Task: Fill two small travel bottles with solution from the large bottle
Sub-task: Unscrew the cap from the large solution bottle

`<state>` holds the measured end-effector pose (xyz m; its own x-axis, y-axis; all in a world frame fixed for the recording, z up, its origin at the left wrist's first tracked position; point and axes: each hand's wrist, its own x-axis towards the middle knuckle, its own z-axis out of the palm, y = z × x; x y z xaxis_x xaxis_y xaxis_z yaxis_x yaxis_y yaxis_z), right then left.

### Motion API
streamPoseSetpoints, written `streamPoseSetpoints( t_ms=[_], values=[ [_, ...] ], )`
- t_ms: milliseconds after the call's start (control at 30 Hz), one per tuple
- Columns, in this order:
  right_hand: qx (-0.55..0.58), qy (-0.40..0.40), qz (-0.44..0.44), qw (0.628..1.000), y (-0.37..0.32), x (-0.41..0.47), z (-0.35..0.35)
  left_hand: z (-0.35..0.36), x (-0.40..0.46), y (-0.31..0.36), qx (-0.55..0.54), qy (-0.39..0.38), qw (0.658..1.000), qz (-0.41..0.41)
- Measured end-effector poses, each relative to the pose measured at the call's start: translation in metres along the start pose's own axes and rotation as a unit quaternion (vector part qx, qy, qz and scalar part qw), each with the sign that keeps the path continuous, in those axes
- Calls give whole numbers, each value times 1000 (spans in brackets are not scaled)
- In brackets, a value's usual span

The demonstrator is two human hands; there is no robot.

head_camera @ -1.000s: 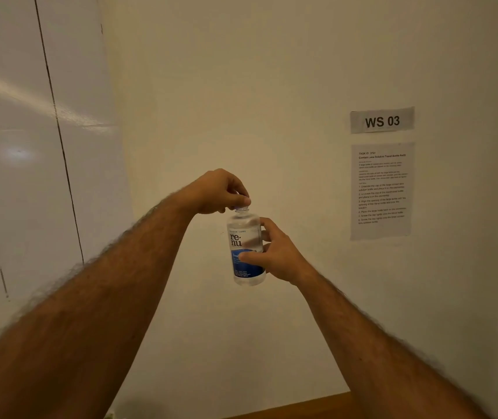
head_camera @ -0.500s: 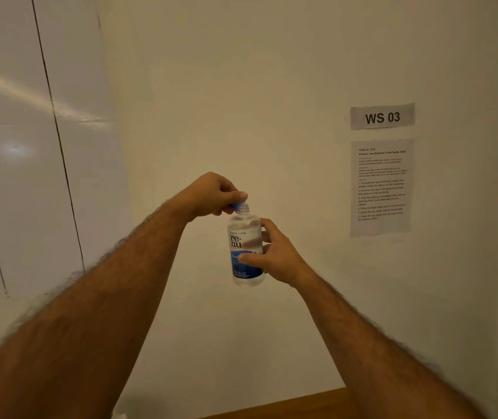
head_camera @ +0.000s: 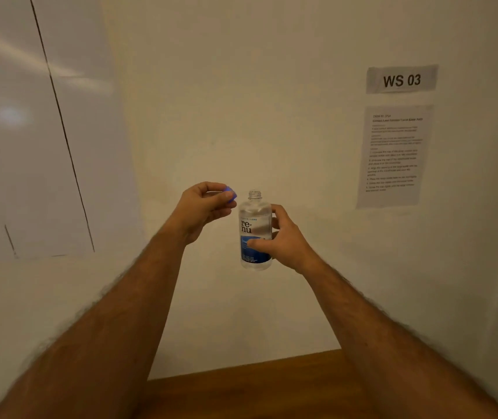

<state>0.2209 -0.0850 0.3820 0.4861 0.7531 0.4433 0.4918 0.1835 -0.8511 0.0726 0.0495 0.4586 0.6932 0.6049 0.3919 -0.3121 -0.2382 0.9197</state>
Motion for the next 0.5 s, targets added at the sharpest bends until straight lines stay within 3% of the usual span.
streamPoseSetpoints(
  t_ms=[267, 500],
  values=[
    [-1, -10, 37, 999, 34, -23, 15, -8, -34, -75, -29, 35, 997, -61],
    [-8, -19, 79, 997, 83, -54, 34, -9, -79, -145, 70, 105, 987, -102]
  ],
)
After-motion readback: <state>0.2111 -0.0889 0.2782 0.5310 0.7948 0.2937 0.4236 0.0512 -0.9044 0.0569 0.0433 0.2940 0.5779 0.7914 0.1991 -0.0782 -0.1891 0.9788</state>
